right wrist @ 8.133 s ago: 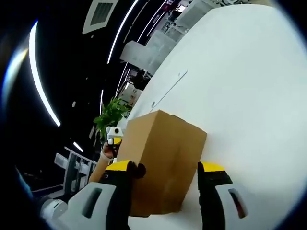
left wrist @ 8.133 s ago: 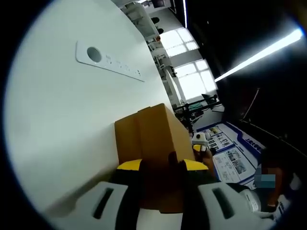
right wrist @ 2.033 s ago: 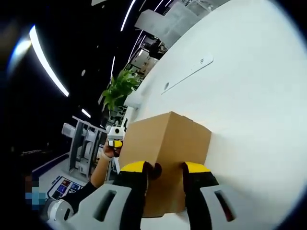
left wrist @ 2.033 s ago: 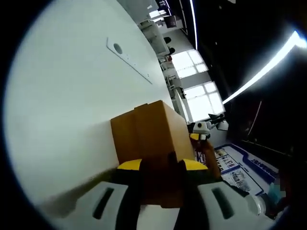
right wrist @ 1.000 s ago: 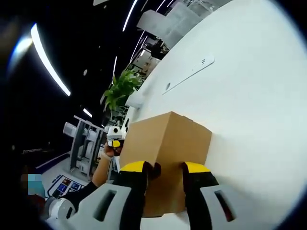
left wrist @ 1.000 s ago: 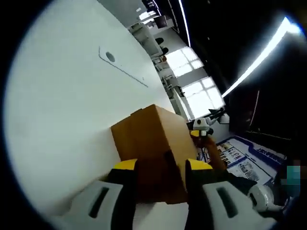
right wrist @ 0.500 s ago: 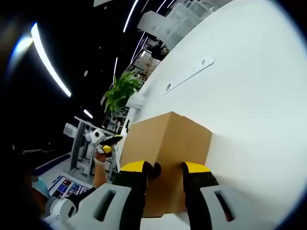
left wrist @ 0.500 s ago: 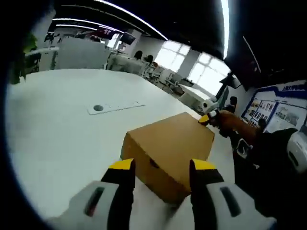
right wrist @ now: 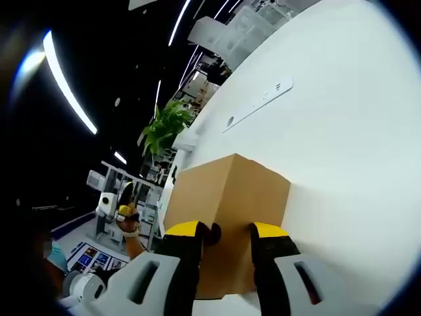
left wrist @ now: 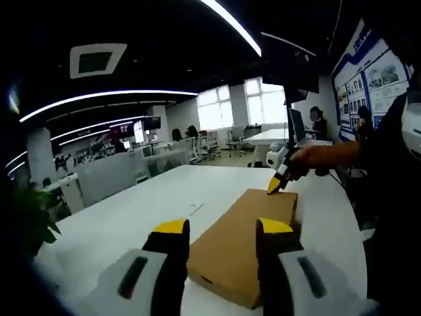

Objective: Operate the shoe box by opening the lid, removing the specified soft item, and placing it in the target area until the item is outside and the box remains undamaged.

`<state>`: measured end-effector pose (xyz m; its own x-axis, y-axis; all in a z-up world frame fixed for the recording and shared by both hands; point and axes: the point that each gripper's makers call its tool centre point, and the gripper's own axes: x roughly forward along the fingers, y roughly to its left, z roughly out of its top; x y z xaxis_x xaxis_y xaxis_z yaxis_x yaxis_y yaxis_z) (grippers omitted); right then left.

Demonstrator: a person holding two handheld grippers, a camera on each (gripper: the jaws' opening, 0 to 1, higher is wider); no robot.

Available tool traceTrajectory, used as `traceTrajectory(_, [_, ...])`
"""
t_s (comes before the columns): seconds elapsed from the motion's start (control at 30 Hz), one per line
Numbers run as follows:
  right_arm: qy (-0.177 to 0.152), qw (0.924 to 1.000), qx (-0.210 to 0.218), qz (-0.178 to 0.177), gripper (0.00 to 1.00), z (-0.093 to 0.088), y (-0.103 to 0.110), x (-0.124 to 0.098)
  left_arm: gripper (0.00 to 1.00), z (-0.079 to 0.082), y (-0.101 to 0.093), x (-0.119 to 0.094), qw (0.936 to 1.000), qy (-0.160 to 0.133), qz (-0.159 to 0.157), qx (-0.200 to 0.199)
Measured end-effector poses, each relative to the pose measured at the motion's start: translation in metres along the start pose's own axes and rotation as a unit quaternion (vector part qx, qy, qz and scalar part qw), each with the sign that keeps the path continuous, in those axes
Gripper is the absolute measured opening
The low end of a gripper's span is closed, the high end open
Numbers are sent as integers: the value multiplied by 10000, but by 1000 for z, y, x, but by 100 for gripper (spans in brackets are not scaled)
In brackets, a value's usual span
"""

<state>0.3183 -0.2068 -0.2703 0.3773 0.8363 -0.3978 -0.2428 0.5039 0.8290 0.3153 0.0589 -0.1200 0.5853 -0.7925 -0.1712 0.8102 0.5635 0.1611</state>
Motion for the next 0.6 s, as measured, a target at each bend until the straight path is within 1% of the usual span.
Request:
traceTrajectory(0.03, [3,10000,-6,-4,29,0,0,0,45,0,-2,-1,10000,19,6,7])
traceTrajectory(0.1, [-16,10000,-12,-30,30,1,-1,0,48,-2,-7,-2,9995,131,62,277])
traceTrajectory(0.17, [-34,10000,-18,-56,30,1,-1,-1,47,-5,-13,-3,9981,243,118,547])
traceTrajectory(0.2, [-40,10000,-17,-62,30,1,-1,-1,47,-6,-16,-2,9978,285,91,596])
traceTrajectory(0.23, [-41,10000,-18,-73,30,2,-1,-1,48,-10,-23,-1,9963,410,40,748])
traceTrajectory(0.27, [-39,10000,-20,-78,30,2,-2,-1,49,-11,-28,-1,9952,470,-8,853])
traceTrajectory(0.3, [-35,10000,-19,-88,30,1,-1,-1,52,-16,-40,0,9925,603,-162,1049])
traceTrajectory(0.33, [-35,9999,-18,-93,30,1,-1,-1,57,-18,-49,0,9912,638,-237,1140])
traceTrajectory(0.37, [-40,9999,-14,-96,30,1,-1,-1,59,-19,-56,1,9895,651,-316,1253])
traceTrajectory(0.47, [-53,9999,-4,-92,30,2,-2,-1,57,-24,-78,0,9835,699,-522,1587])
traceTrajectory(0.57, [-89,9999,13,-66,30,3,-2,-1,57,-33,-96,0,9779,853,-672,1785])
traceTrajectory(0.6, [-101,9999,15,-60,30,3,-3,-1,58,-36,-99,0,9769,886,-686,1819])
